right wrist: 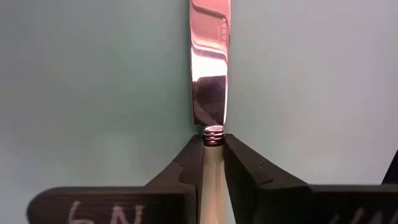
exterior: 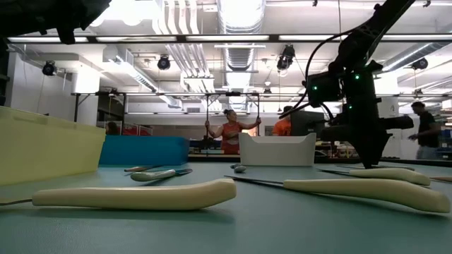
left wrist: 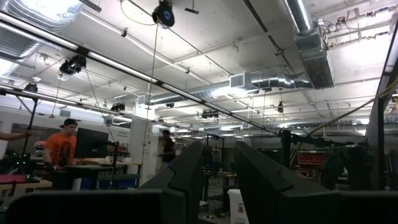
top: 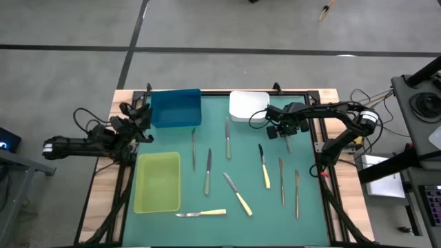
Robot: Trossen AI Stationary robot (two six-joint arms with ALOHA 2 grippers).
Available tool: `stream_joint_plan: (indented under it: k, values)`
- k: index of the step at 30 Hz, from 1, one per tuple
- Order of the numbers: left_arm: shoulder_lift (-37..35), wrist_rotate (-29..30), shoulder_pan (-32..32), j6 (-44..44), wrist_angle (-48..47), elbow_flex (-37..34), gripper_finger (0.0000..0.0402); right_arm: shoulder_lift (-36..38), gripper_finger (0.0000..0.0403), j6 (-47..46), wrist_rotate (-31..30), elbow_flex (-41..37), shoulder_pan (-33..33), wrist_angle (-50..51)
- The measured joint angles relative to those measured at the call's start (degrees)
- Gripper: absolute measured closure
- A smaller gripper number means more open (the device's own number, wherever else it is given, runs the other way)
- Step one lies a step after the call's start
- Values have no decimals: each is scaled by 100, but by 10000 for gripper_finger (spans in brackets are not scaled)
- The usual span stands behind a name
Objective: Sort silverware by color (type)
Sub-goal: Put the top right green knife into the green bin
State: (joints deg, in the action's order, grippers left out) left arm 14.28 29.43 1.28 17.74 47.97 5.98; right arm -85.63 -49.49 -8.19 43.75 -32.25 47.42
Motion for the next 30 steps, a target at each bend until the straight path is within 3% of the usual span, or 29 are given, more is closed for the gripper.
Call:
stream_joint_plan:
  k: [7, 22, 30]
  values:
    - [0, 0, 0, 0, 2, 0, 324, 350, 368, -5, -166, -39, -15, 161]
    - [0, 0, 0, -2, 35, 0, 324, 2279, 384, -309, -1185, 16, 13, 274]
    - [-1, -1, 0, -2, 48, 0, 324, 3193, 396, -305, -1644, 42, 445, -235]
